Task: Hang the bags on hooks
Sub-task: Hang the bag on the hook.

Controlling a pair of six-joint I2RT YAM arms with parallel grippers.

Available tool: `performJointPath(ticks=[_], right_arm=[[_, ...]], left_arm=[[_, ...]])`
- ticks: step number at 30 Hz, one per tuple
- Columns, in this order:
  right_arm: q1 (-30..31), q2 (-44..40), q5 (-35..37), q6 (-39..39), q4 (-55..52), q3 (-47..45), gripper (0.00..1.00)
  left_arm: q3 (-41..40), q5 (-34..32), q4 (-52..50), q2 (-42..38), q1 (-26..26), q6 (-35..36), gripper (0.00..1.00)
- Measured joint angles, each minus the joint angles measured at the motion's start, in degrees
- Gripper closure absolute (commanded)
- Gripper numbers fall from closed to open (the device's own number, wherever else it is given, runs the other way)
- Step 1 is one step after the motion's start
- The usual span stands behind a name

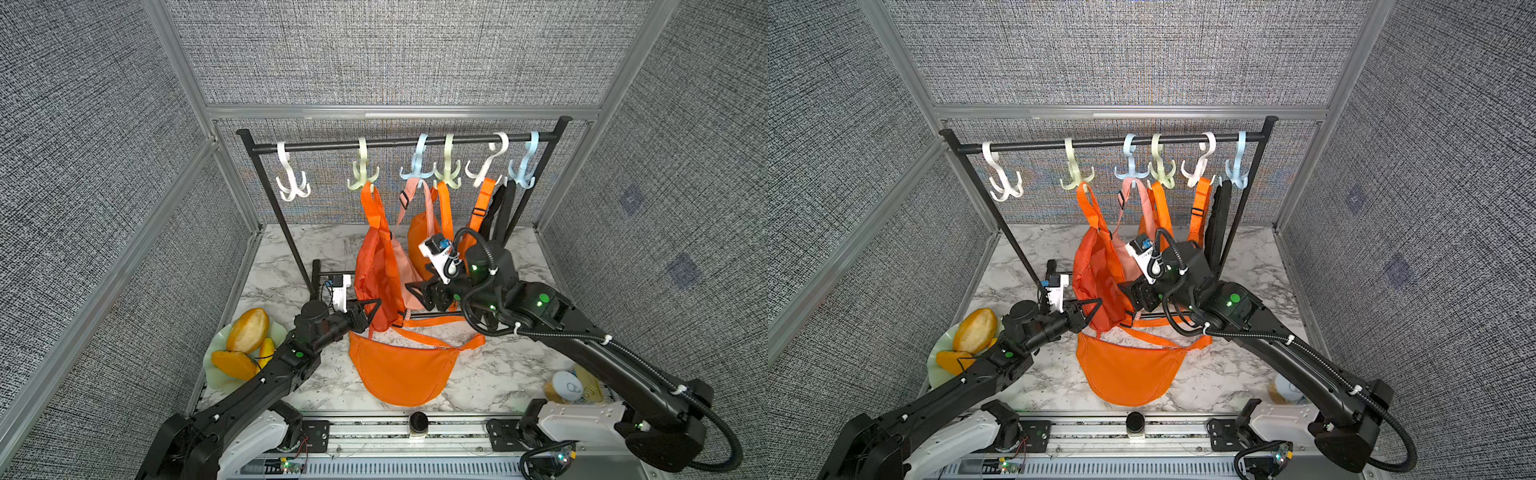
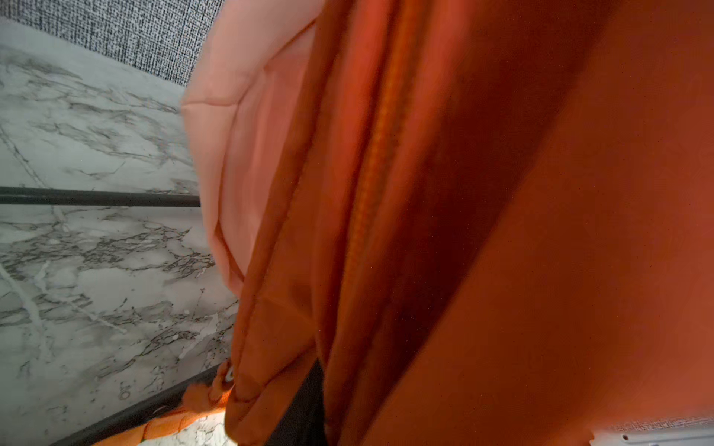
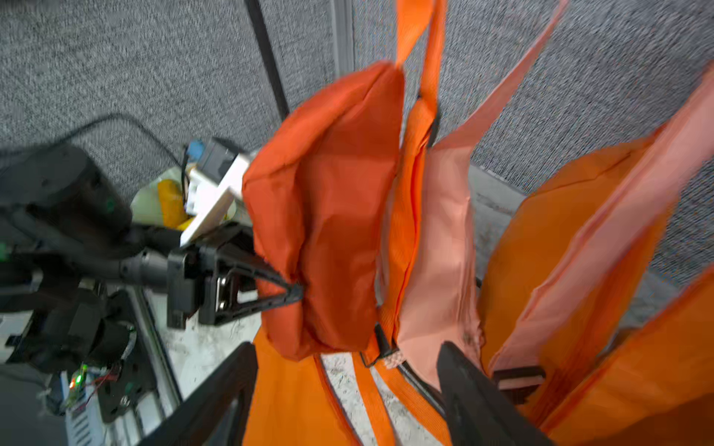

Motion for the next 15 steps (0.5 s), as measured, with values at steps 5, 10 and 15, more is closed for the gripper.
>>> performJointPath(ticks=[5, 10, 15], right_arm=[[7.5, 0.5, 1.5, -0.2, -3.0, -7.2, 0.21], [15.9, 6.4, 2.1, 2.0, -4.3, -11.6, 0.19], [22.4, 17.1, 3.8, 4.5, -5.3, -9.0, 0.19]], left_arm=[[-1.2, -0.5, -1.9, -2.9, 1.2, 0.0, 0.26], [-3.0, -3.7, -7.5, -7.8, 3.6, 0.0, 0.18], [-4.2, -5.6, -12.7, -11.0, 7.7, -0.2, 0.16]])
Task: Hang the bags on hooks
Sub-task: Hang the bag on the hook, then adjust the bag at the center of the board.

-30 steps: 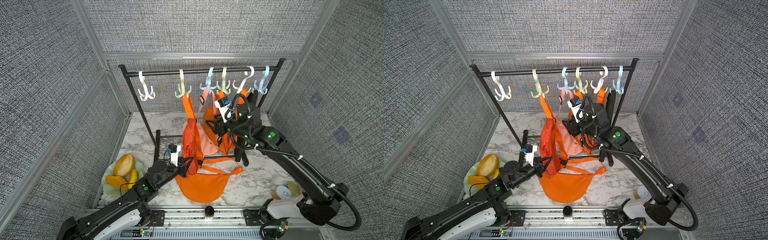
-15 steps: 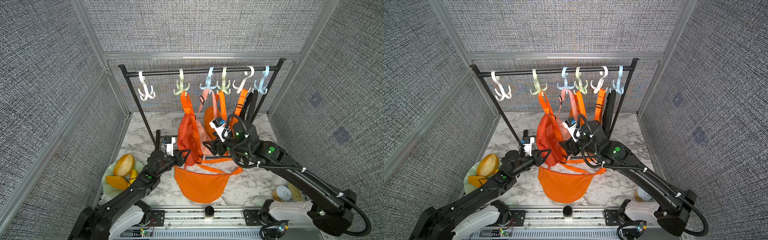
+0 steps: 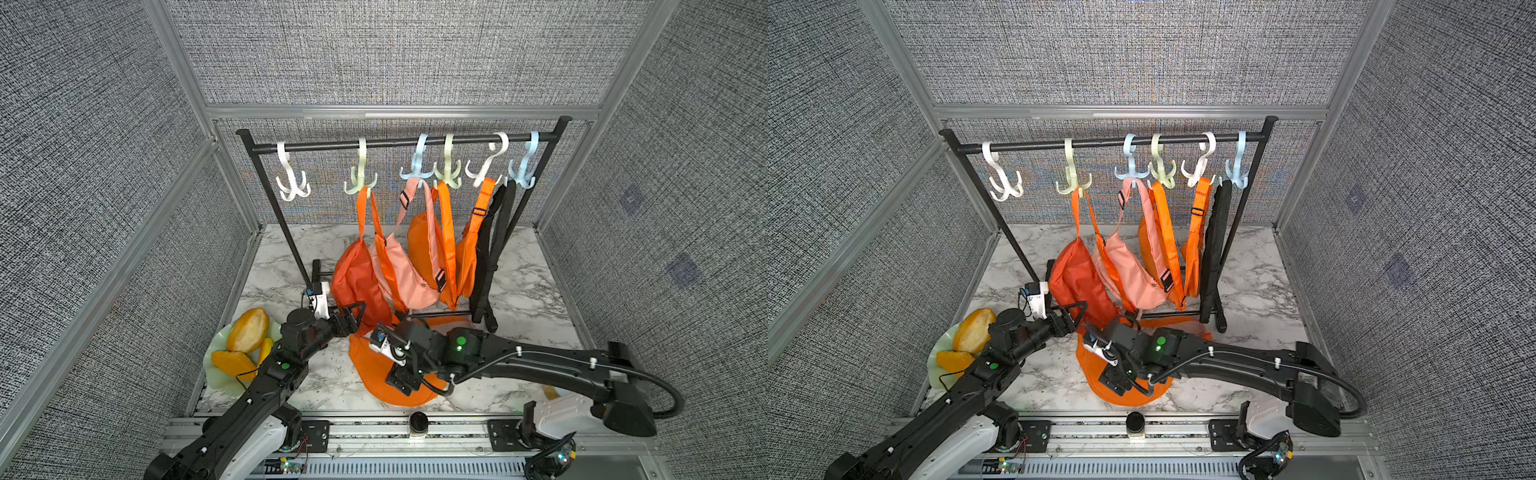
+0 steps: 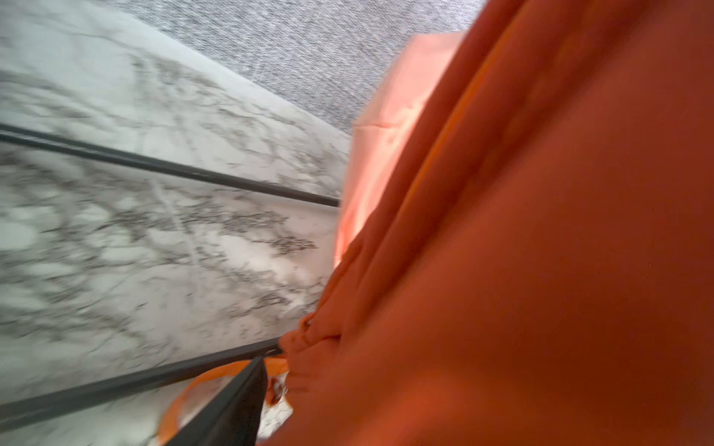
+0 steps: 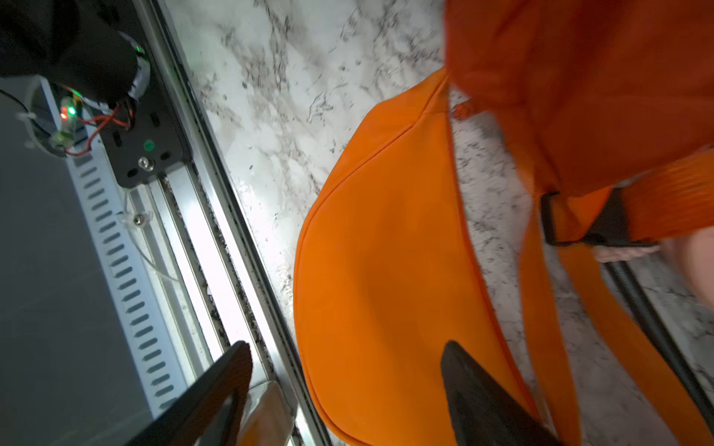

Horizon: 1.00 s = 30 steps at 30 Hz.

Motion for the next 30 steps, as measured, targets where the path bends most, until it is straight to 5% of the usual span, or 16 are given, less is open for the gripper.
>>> performJointPath(ticks=[8, 11, 21, 24, 30], right_arm=[[7.0, 16.0, 3.7, 2.9, -2.7, 6.9, 0.19], [7.1, 18.3, 4.7, 4.1, -3.1, 7.1, 0.19], [7.2, 21.9, 5.4, 6.9, -1.7, 4.8, 0.30], [7.1, 22.2, 4.7, 7.3, -0.8, 4.4, 0.41], [6.9, 22.1, 5.0, 8.7, 2.3, 3.5, 0.88]], left_arm=[[0.7, -0.8, -5.2, -1.7, 5.8, -0.7, 0.11], [0.7, -0.2, -6.8, -2.0, 7.9, -0.7, 0.01], [3.8, 0.9, -11.8, -4.9, 14.3, -0.2, 0.01], [6.9, -0.7, -13.4, -4.1, 16.4, 0.5, 0.01], [14.8, -3.7, -13.0, 2.7, 23.3, 1.5, 0.01]])
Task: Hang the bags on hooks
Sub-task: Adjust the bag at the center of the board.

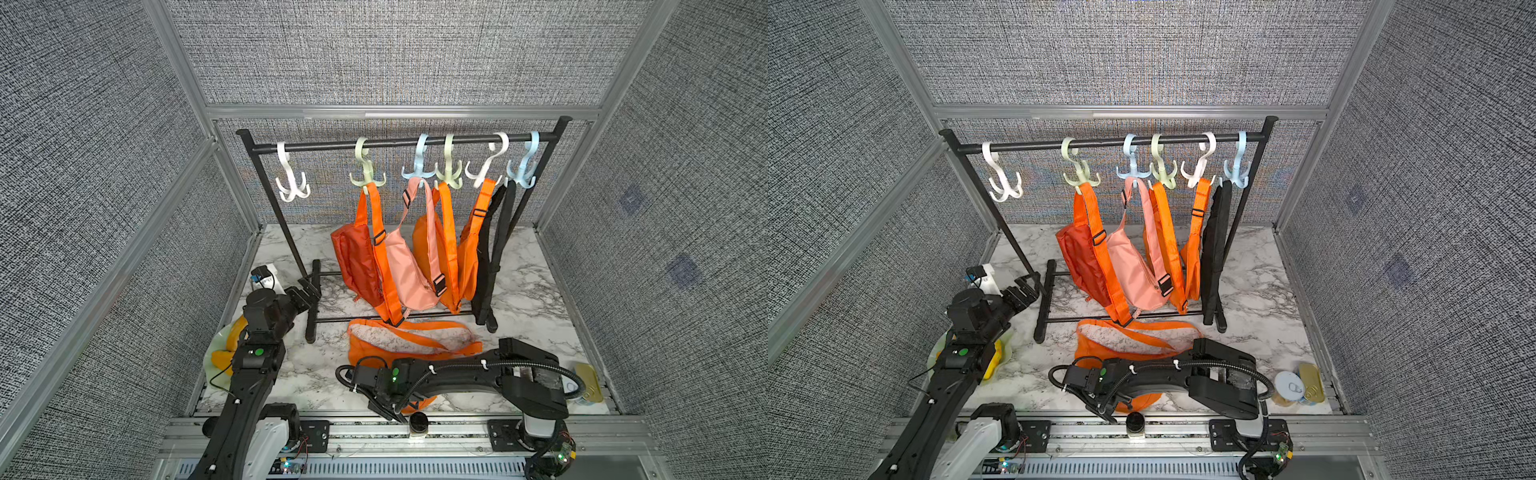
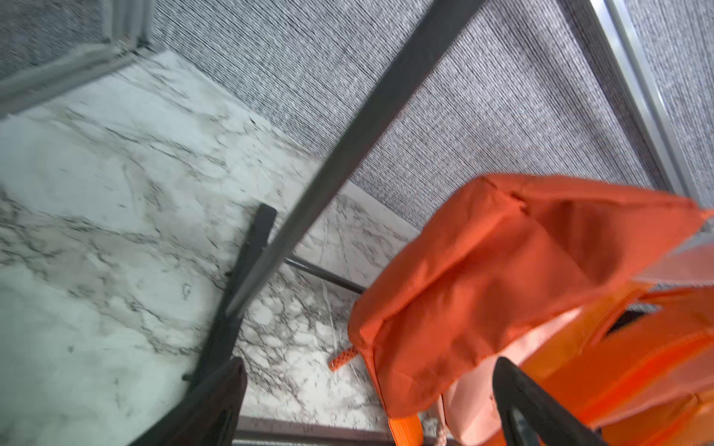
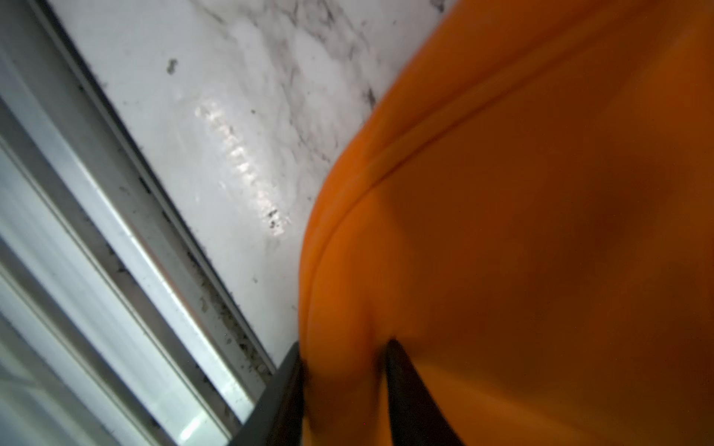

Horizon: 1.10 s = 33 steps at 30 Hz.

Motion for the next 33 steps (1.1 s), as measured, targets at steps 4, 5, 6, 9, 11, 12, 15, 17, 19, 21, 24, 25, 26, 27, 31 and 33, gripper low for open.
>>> performJointPath(ticks=[4, 5, 6, 9, 11, 12, 15, 17, 19, 21, 24, 25, 26, 27, 31, 33], right_arm=[[0.0, -1.0, 0.6, 1.3, 1.3, -1.1, 1.00], [0.0, -1.4, 0.5, 1.5, 1.6, -1.5, 1.00], [0.0, -2.1, 0.3, 1.6, 1.9, -1.9, 1.00], [0.1, -5.3, -0.1, 2.1, 2.3, -3.4, 1.00], [0.3, -8.3, -0.5, 2.3, 3.0, -4.2, 1.00], [0.3, -9.9, -1.0, 2.4, 3.7, -4.6, 1.00], [0.3, -14.4, -1.7, 2.5, 5.5, -5.9, 1.00], [0.3, -16.4, -2.0, 2.6, 6.6, -6.5, 1.00], [0.0, -17.4, -2.5, 2.7, 7.7, -6.6, 1.00], [-0.3, -17.2, -3.0, 2.8, 8.8, -6.6, 1.00], [-0.4, -15.2, -3.6, 3.2, 10.3, -6.0, 0.99], [-0.5, -14.1, -4.4, 3.4, 10.9, -5.6, 0.97], [-0.5, -13.0, -4.6, 3.6, 11.4, -5.2, 0.94], [-0.5, -11.6, -5.3, 3.8, 12.0, -4.6, 0.87], [-0.5, -8.6, -7.8, 4.5, 13.5, -3.0, 0.61], [-0.5, -8.7, -8.4, 4.5, 14.0, -2.8, 0.58]], left_arm=[[5.9, -1.8, 2.1, 6.6, 2.1, 0.6, 0.02], [7.4, -1.8, 2.7, 8.1, 2.4, 1.1, 0.02], [8.9, -1.9, 3.3, 9.7, 2.5, 1.7, 0.03], [11.9, -2.3, 5.8, 12.9, 2.6, 3.5, 0.04], [13.5, -2.4, 7.1, 14.8, 2.7, 4.7, 0.06], [14.2, -2.8, 7.7, 15.6, 2.8, 5.3, 0.08], [16.0, -3.0, 8.8, 17.8, 2.8, 6.8, 0.13], [16.9, -3.0, 9.7, 19.0, 2.8, 7.9, 0.18], [17.9, -3.3, 10.0, 20.2, 2.8, 8.7, 0.23], [18.8, -3.4, 10.1, 21.2, 2.8, 9.5, 0.30], [19.9, -3.3, 10.5, 22.4, 2.8, 10.6, 0.42], [20.2, -3.3, 10.8, 22.8, 2.8, 10.8, 0.45], [20.5, -3.0, 11.0, 23.1, 2.8, 11.0, 0.48], [20.7, -2.6, 11.3, 23.4, 2.7, 11.0, 0.52], [20.9, -1.6, 12.3, 23.6, 2.7, 12.0, 0.60], [20.8, -1.3, 12.5, 23.6, 2.7, 12.1, 0.64]])
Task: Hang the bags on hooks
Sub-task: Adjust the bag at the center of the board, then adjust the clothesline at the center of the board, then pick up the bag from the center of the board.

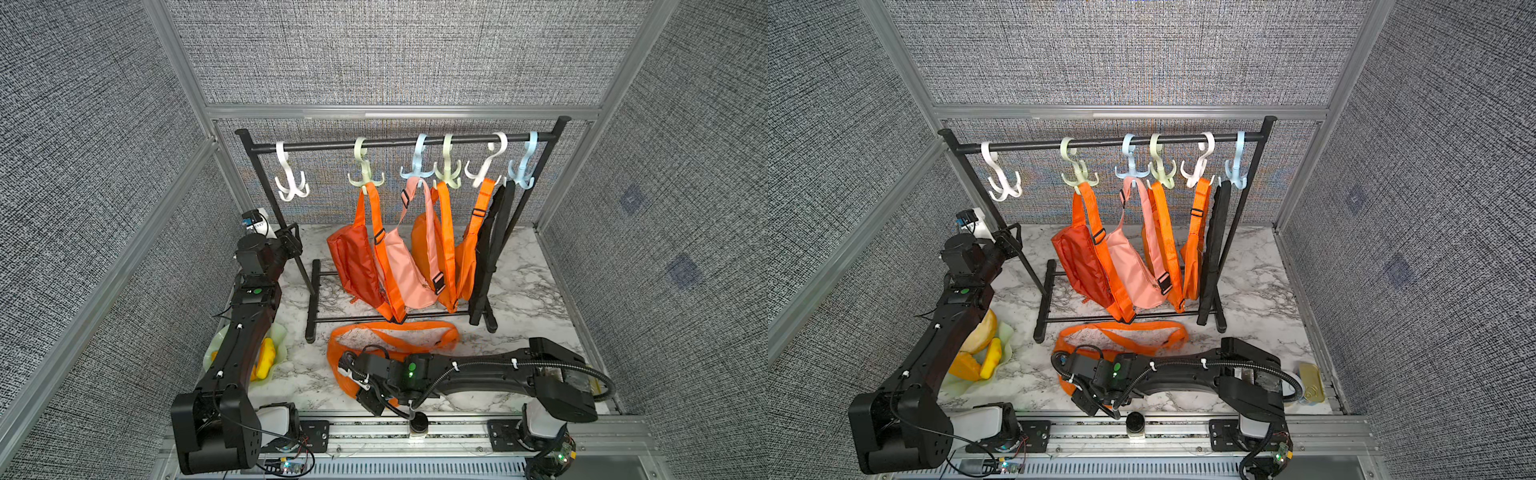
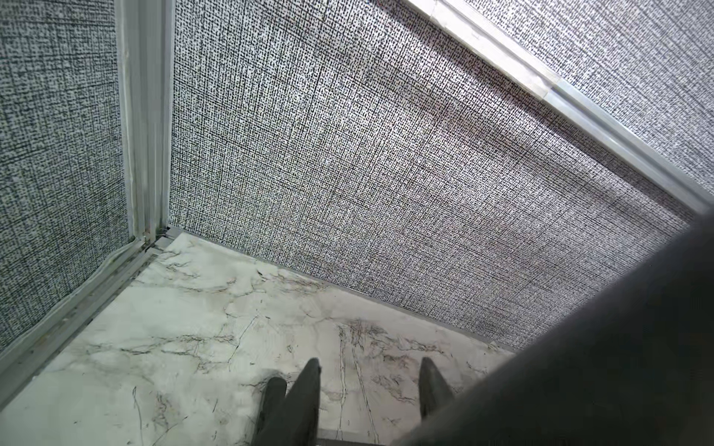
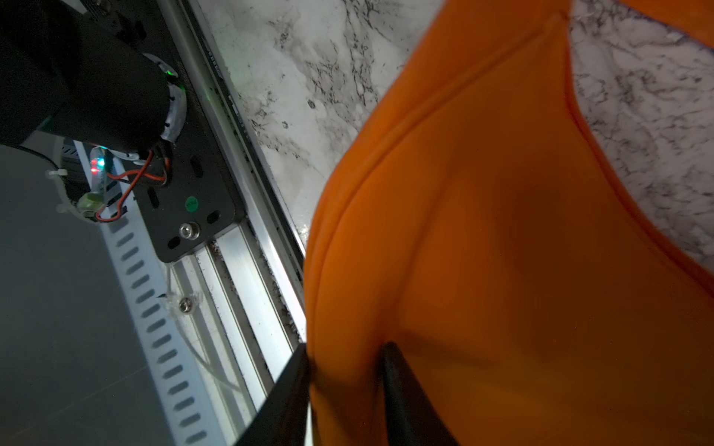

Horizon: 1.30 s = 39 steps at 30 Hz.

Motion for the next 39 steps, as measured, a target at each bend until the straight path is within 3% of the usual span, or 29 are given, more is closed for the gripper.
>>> performJointPath(ticks=[9, 17, 21, 24, 26, 28, 30, 33, 39], right_arm=[[-2.1, -7.1, 1.2, 0.0, 0.1, -2.4, 0.56], [-7.8, -13.4, 4.0, -0.1, -1.5, -7.0, 0.50], [-11.4, -14.6, 5.1, -1.2, -3.2, -7.4, 0.37], [-14.0, -13.0, 5.4, -2.9, -3.9, -6.8, 0.35], [-15.6, -10.6, 5.4, -4.2, -5.0, -5.6, 0.33], [-16.9, -7.7, 5.4, -6.0, -5.9, -3.9, 0.33], [-17.6, -5.1, 4.8, -7.8, -7.2, -2.0, 0.32], [-18.1, -1.9, 4.0, -10.8, -8.7, 1.1, 0.29], [-18.9, 3.9, 5.0, -17.4, -12.2, 5.9, 0.22]], left_arm=[[-0.2, -1.0, 0.3, -0.2, 0.0, 6.5, 0.75], [-3.2, -2.6, -1.1, -4.8, 0.1, 8.3, 0.75], [-4.9, -3.5, -1.7, -7.3, 0.1, 8.6, 0.75], [-5.6, -3.6, -1.7, -8.2, 0.1, 8.8, 0.74], [-5.9, -3.5, -1.9, -8.8, 0.1, 8.3, 0.65], [-6.1, -3.4, -2.5, -9.4, 0.1, 6.1, 0.38], [-5.8, -3.5, -3.1, -9.7, 0.1, 4.7, 0.21], [-4.8, -4.0, -5.8, -9.8, 0.1, 3.4, 0.14], [-4.7, -5.0, -12.7, -16.0, 0.1, 2.9, 0.12]])
